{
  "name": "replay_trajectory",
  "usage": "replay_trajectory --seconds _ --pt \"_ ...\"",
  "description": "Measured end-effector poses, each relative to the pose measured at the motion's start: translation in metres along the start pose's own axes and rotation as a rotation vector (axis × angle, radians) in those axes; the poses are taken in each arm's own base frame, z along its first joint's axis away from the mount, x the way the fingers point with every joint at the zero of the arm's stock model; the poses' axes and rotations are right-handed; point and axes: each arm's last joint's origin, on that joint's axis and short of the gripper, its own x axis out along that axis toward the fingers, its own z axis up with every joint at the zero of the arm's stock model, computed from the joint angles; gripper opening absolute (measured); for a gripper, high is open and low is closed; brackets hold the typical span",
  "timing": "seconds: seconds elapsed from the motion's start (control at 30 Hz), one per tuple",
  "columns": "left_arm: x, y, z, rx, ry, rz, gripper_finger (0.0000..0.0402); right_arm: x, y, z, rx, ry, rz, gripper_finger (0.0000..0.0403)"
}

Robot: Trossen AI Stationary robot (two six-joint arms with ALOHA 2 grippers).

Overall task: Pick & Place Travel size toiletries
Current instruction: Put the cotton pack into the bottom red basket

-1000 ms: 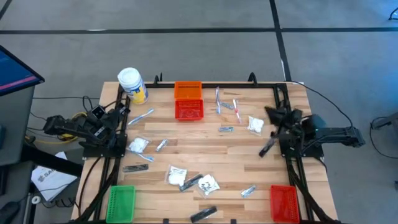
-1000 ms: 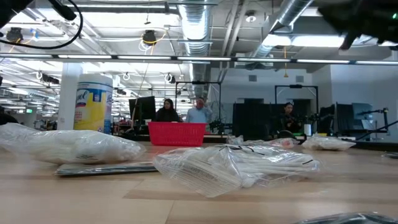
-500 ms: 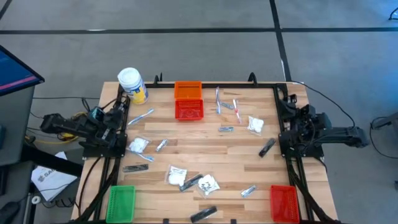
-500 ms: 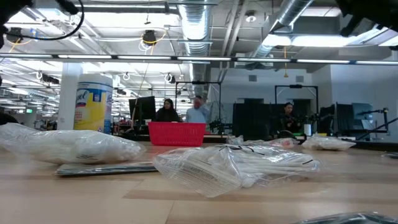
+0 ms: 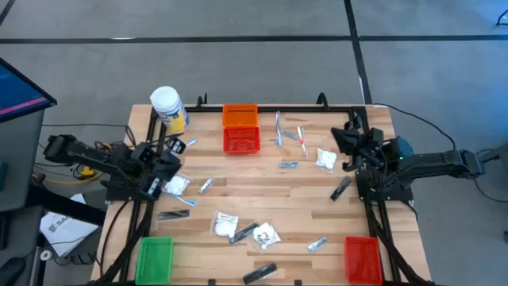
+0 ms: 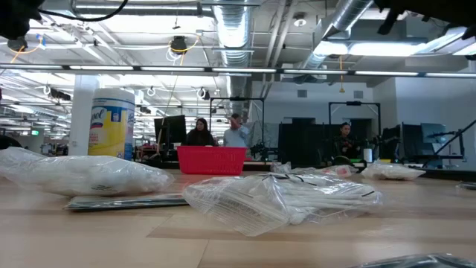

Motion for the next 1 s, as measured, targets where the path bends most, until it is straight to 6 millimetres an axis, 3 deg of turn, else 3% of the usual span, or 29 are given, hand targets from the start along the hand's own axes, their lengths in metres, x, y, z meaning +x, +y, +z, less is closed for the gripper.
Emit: replay_trajectory --seconds 0.17,0.33,0.43,0.57,0.67,0.83,1.0 --pt "0.0 0.0 0.0 -0.027 -0.003 0.0 0.0002 0.017 0.005 -0.007 -0.008 0.26 -0.041 0.0" --pt "-0.001 -0.001 0.004 -0.03 -0.018 -0.003 0.0002 0.024 -0.002 0.0 -0.023 0.527 -0.292 0.0" --pt "-0.001 0.0 0.003 -0.053 -0.006 -0.001 0.0002 0.025 -0.008 -0.008 -0.05 0.646 -0.433 0.0" --pt "-0.001 0.0 0.002 -0.052 -0.003 -0.001 0.0002 0.025 -0.013 -0.012 -0.075 0.704 -0.486 0.0" --pt "-0.001 0.0 0.002 -0.051 -0.003 0.0 0.0002 0.02 -0.014 -0.02 -0.088 0.795 -0.485 0.0" --pt "-0.001 0.0 0.002 -0.051 -0.001 0.0 0.0002 0.006 -0.013 -0.034 0.059 1.029 -0.422 0.0" --pt "-0.001 0.0 0.002 -0.05 -0.002 0.0 0.0002 -0.018 -0.009 -0.049 0.134 1.279 -0.565 0.0"
